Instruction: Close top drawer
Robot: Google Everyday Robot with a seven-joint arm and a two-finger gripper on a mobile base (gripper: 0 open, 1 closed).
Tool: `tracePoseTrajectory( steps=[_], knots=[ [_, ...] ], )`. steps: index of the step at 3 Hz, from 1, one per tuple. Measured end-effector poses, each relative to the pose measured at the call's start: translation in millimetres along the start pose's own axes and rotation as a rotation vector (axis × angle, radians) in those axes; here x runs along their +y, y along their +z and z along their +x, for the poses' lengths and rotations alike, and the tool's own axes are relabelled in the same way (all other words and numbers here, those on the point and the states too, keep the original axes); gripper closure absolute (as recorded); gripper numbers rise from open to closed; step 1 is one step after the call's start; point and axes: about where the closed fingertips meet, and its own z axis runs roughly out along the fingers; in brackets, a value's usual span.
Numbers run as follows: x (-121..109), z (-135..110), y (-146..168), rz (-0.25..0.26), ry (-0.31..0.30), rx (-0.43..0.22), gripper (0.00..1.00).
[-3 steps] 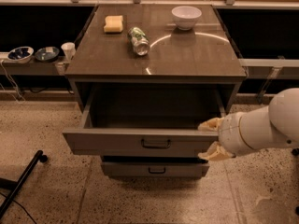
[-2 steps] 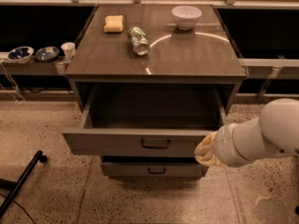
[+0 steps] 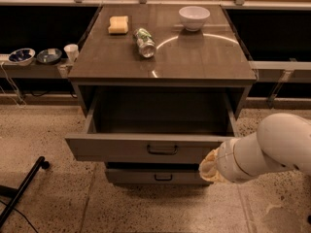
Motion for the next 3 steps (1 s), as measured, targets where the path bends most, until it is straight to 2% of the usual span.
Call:
tracePoseTrajectory(
  steps=[1,2,3],
  knots=[
    [-8.8,3.5,12.7,0.006,0.006,0.000,1.00],
    [-27.5,20.9,40.6,0.046,0.023,-0.019,1.00],
    [-58.2,37.0,73.0,0.119,0.037,-0.067,1.00]
  ],
)
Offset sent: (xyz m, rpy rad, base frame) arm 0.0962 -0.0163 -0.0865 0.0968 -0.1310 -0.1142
